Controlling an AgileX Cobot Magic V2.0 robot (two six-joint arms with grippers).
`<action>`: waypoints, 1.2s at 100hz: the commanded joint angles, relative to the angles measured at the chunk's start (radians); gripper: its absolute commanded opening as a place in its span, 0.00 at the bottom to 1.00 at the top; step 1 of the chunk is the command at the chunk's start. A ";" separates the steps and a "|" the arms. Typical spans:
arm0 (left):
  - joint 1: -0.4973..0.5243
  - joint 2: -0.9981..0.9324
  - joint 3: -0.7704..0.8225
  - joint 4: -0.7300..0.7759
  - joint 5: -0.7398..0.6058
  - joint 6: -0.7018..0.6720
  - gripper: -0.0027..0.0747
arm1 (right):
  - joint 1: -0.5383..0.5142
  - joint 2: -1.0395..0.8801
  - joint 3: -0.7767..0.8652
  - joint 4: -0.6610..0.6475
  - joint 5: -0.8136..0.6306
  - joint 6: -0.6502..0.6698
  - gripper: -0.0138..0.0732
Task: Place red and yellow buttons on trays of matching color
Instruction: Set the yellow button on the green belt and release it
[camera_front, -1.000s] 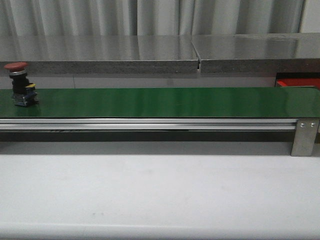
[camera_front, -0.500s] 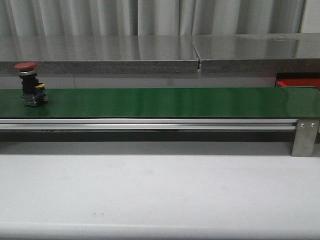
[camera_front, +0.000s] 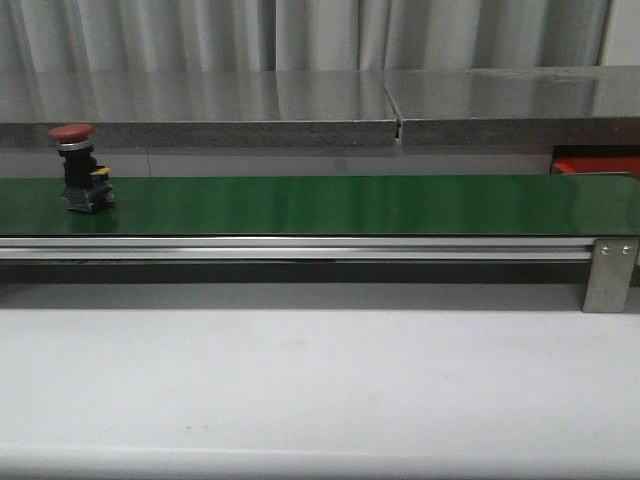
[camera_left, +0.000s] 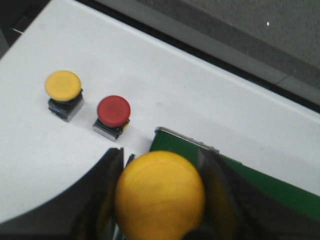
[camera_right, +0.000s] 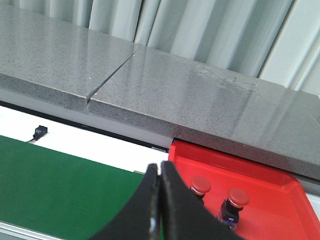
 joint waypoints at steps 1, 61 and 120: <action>-0.030 -0.054 0.005 -0.030 -0.078 0.000 0.01 | 0.000 -0.002 -0.027 0.017 -0.012 -0.011 0.08; -0.120 -0.051 0.075 -0.002 -0.182 0.027 0.01 | 0.000 -0.002 -0.027 0.017 -0.012 -0.011 0.08; -0.126 0.030 0.075 0.014 -0.152 0.027 0.01 | 0.000 -0.002 -0.027 0.017 -0.012 -0.011 0.08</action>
